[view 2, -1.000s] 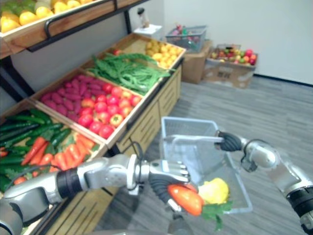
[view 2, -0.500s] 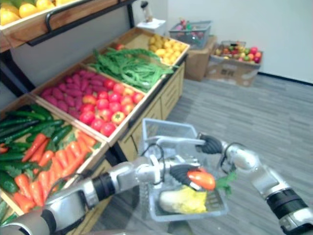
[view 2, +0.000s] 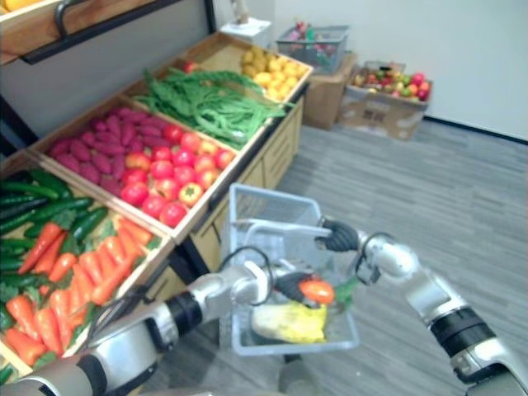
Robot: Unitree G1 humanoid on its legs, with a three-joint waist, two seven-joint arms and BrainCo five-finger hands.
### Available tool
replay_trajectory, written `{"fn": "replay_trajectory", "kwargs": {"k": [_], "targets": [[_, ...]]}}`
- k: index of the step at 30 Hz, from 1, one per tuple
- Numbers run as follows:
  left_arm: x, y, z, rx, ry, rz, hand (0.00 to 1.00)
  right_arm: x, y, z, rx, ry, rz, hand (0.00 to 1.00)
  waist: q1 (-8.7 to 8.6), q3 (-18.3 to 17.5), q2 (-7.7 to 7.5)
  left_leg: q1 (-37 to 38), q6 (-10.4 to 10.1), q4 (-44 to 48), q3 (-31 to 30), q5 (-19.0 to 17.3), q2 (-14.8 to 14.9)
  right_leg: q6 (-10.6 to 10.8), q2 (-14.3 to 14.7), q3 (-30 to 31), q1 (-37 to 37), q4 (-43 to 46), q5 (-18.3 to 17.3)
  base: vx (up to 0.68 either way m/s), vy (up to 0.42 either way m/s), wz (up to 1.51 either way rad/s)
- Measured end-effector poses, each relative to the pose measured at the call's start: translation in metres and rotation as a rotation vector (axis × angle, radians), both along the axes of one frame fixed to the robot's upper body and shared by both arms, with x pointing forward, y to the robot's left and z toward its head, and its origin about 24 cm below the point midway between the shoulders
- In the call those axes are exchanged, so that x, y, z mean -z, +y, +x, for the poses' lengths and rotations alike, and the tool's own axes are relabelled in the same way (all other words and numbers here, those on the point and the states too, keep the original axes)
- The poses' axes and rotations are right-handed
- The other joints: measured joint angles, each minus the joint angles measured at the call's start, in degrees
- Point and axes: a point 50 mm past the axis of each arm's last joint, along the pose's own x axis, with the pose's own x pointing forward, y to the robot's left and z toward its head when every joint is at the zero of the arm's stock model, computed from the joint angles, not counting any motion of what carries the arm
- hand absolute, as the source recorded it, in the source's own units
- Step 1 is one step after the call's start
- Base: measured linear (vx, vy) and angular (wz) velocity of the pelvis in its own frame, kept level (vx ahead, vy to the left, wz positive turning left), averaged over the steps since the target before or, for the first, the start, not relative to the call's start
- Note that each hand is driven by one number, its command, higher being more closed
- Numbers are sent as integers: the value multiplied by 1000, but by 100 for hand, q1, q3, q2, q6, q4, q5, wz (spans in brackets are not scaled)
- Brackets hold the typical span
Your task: Pick vegetable in the basket
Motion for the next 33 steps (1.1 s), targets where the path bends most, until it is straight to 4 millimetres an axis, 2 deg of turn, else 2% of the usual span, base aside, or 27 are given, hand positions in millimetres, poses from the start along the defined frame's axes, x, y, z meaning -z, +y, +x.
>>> {"fn": "replay_trajectory", "kwargs": {"k": [6, 8, 12, 14, 17, 20, 23, 27, 33], "targets": [[4, 3, 2, 0, -19, 44, 0, 1, -2, 0, 6, 5, -4, 100, 1, 54, 35, -23, 0, -1, -51, 0, 6, 0, -17, -39, 6, -4, 1, 0, 0, 3], [3, 3, 3, 2, -25, 45, 0, 1, -2, 0, 9, 5, -5, 100, -54, 59, 29, -100, 6, -1, -181, 4, 7, 0, -75, -146, 14, -7, 1, -29, 5, 25], [-1, 0, 4, 21, -39, 50, 0, 2, -6, 0, 20, 9, -6, 100, -59, 62, 24, -114, 10, -1, -357, 7, 15, 0, -137, -296, 117, -40, 0, -52, 12, 23], [-11, -6, 2, 51, -64, 17, 0, 0, -11, -1, 42, 0, 0, 100, -57, 64, 21, -160, 17, -2, -484, 11, 11, 0, -186, -377, 148, -43, 0, -60, 15, 31], [-35, -18, -6, 112, -113, -77, 0, 2, -30, -6, 121, 4, -2, 100, -7, 97, -29, -237, 49, -17, -738, 34, 0, 2, -278, -566, 213, -50, -1, -61, 16, 39], [-58, -29, -19, 184, -138, -188, 0, 17, -57, -17, 234, 53, -42, 100, 50, 106, -47, -319, 82, -35, -1011, 51, -12, 19, -371, -769, 323, -72, -19, -66, 10, 34], [-76, -32, -34, 267, -153, -277, 0, 34, -71, -25, 337, 86, -38, 100, 66, 107, -49, -430, 148, -38, -1232, 98, -45, 34, -431, -939, 331, -90, -31, -53, 3, 31], [-94, -31, -50, 317, -115, -410, 0, 54, -78, -32, 445, 102, -32, 100, 93, 107, -49, -527, 215, -40, -1490, 148, -55, 34, -496, -1136, 400, -104, -31, -45, 2, 32], [-115, -21, -74, 382, -37, -590, 0, 88, -83, -42, 663, 132, 67, 100, 290, 70, -88, -848, 386, -47, -2166, 301, -125, 34, -686, -1693, 537, -149, -30, -51, 7, 53]]}}
